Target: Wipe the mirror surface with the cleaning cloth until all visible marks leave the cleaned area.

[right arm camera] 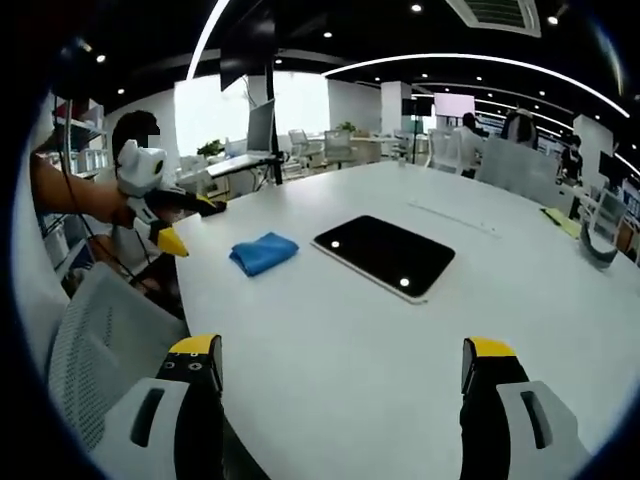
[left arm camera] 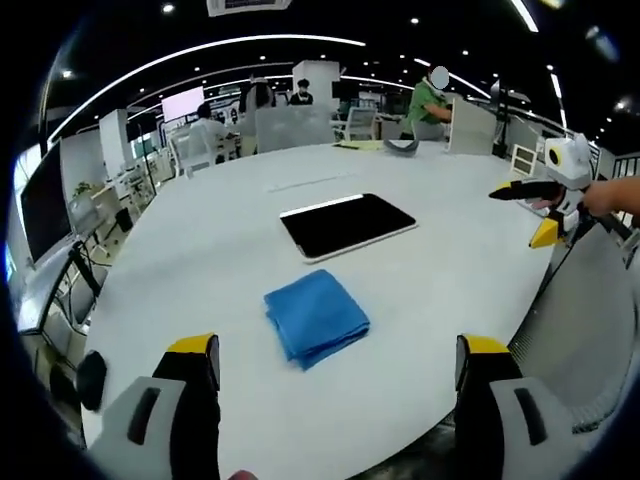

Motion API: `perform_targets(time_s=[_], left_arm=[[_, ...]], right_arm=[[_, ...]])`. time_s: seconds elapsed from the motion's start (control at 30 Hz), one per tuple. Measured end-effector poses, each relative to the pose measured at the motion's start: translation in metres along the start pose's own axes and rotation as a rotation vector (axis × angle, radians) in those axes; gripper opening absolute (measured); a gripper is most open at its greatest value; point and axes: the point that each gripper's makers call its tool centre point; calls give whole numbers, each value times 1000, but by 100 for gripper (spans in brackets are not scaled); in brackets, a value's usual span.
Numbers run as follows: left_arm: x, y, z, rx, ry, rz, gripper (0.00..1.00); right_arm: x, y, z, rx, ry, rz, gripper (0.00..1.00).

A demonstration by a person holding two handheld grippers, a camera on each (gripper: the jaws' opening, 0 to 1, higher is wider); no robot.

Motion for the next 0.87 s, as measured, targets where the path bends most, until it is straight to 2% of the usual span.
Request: perform_targets(time_s=[0.2,0.3,0.43,0.87], left_arm=[[1,1,-1,-4,-13,1,99],[3,2,-1,-3,7,-8,99],[3,2,-2,1,-23,-5,99],[0,2,-2,5,-7,-2,99]], right_arm=[[5,0,-1,-8,-4,-17,100],[4,0,2,-3,5,-14,100],[4,0,3,-4,7,-14,100],[1,-1,3,-3,11,-14,100]])
Point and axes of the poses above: the point that each gripper's makers call its tool centre point, and the gripper's own axes: y roughly forward along the fingers, z roughly to its right, x roughly out of its underside, and after that the axes turned 3 degrees about x, right-handed
